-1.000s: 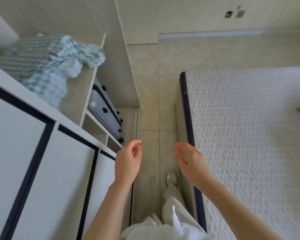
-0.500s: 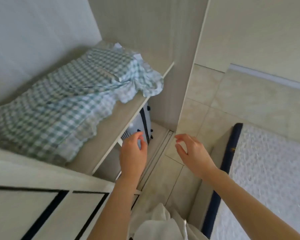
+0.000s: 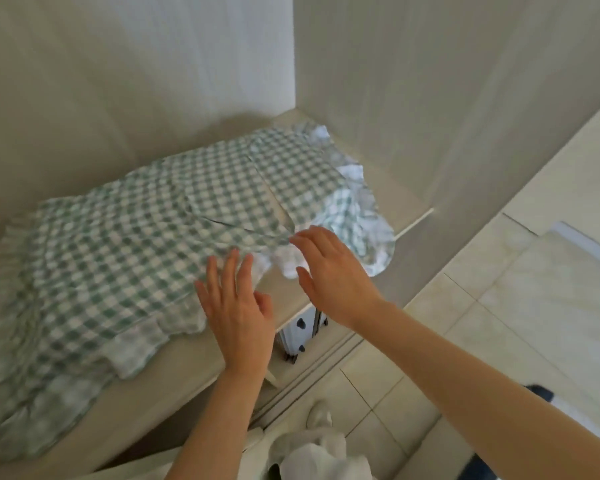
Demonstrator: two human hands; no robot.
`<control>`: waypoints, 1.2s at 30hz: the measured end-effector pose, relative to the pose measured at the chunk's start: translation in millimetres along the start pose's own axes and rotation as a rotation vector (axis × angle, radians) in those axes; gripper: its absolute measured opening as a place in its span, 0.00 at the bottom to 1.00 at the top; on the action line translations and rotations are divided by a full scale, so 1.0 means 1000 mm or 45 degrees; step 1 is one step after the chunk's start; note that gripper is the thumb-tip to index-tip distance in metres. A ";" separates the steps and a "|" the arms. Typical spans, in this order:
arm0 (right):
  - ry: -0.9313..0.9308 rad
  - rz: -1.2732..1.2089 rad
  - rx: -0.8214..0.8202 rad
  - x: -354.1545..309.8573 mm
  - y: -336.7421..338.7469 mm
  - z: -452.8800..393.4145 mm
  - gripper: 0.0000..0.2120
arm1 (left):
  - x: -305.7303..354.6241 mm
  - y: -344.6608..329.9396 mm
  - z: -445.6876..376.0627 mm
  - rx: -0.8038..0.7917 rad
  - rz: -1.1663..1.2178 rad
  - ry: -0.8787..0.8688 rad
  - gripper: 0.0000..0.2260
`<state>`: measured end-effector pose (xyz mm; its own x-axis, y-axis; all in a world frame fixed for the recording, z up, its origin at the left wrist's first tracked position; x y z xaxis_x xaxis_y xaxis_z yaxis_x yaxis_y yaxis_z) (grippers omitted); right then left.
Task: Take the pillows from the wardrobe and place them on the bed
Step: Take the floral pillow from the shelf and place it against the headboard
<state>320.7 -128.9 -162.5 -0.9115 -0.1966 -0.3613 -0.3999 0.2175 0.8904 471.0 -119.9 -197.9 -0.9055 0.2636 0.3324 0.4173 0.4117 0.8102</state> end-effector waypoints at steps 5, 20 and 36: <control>0.201 0.133 -0.079 0.002 -0.020 -0.043 0.28 | -0.018 -0.010 -0.021 -0.028 -0.149 0.072 0.35; 0.609 0.414 -0.222 0.042 -0.050 -0.091 0.44 | -0.036 -0.018 -0.040 0.090 -0.534 0.382 0.39; 0.664 0.340 0.012 0.036 -0.040 -0.110 0.26 | -0.038 -0.001 -0.047 0.253 -0.348 0.296 0.16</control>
<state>314.2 -249.7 -181.1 -0.8137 -0.5780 0.0612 -0.1660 0.3321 0.9285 501.6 -171.6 -189.1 -0.9687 -0.0739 0.2368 0.1450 0.6058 0.7823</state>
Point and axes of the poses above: each hand's wrist, its own z-axis away from the middle knuckle, its own y-axis out of the back of the hand, x = y × z, the point moved 5 cm from there along -z, towards the middle knuckle, and after that the axes turned 6 degrees about -y, right-handed, at the moved point
